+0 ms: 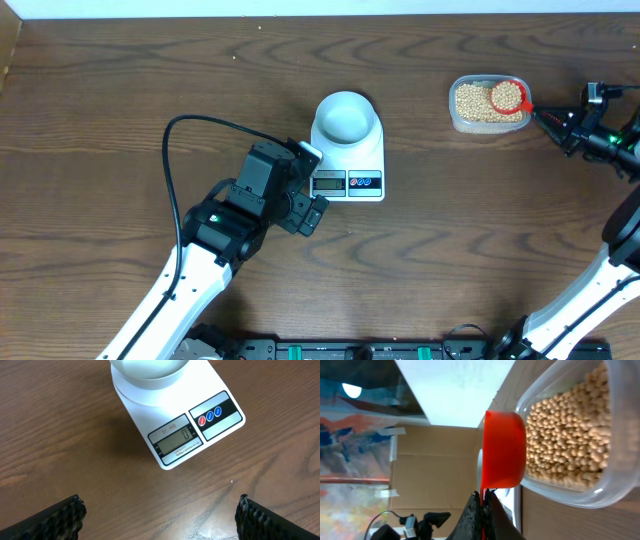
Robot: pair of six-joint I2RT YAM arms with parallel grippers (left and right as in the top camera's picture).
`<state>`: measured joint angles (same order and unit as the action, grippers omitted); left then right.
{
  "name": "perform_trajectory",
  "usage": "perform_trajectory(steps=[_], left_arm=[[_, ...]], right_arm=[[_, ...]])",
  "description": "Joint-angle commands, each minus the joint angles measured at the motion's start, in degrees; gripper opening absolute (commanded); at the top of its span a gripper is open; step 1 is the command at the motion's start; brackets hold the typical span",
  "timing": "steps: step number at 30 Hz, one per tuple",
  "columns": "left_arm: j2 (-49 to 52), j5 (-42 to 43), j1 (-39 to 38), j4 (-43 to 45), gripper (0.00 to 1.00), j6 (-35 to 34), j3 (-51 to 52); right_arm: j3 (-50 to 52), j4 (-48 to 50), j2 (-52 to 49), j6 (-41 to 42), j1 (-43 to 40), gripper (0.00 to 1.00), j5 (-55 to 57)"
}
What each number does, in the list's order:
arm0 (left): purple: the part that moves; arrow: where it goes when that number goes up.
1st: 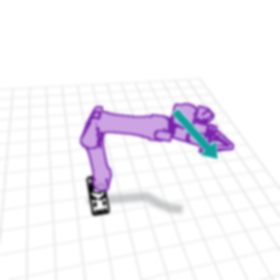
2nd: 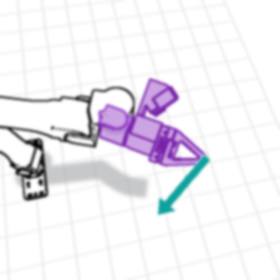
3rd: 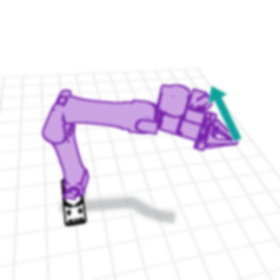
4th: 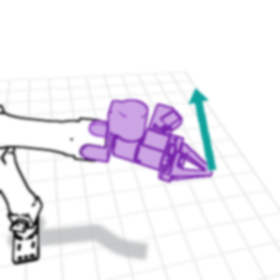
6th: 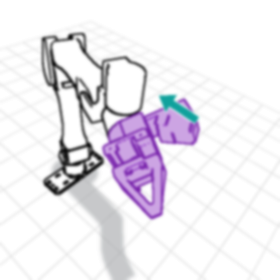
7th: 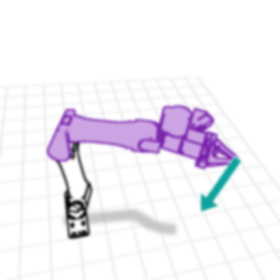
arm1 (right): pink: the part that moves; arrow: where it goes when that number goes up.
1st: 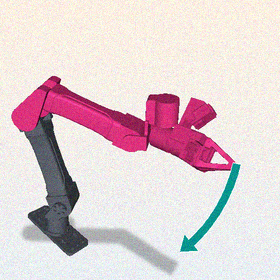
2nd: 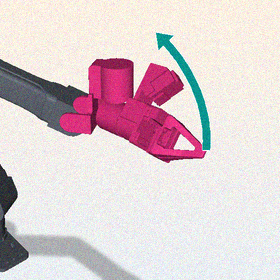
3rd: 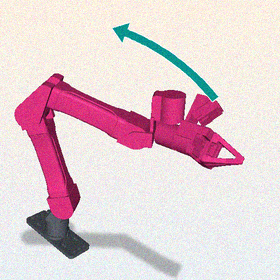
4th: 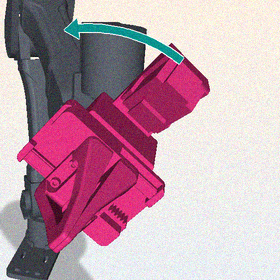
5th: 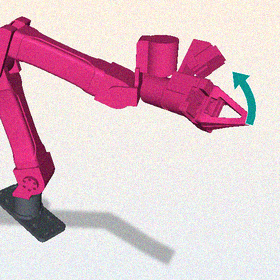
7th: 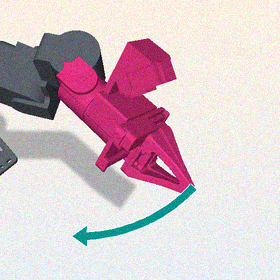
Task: Scoop item into bowl and weigh 50g on scale
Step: 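Lift the filled scoop and carry it over the white bowl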
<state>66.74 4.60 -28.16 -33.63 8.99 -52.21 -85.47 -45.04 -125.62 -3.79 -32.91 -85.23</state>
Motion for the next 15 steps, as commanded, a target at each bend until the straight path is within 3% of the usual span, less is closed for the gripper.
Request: perform_trajectory(steps=[1, 15], left_arm=[[-0.52, 0.55, 0.24, -0.15, 0.98, -0.26, -1.64], [-0.52, 0.55, 0.24, -0.15, 0.98, -0.26, -1.66]], right_arm=[[0.17, -0.63, -0.39, -0.96, 1.6, 0.01, -4.26], [0.07, 0.02, -0.39, 3.19, 11.58, 0.01, -4.24]])
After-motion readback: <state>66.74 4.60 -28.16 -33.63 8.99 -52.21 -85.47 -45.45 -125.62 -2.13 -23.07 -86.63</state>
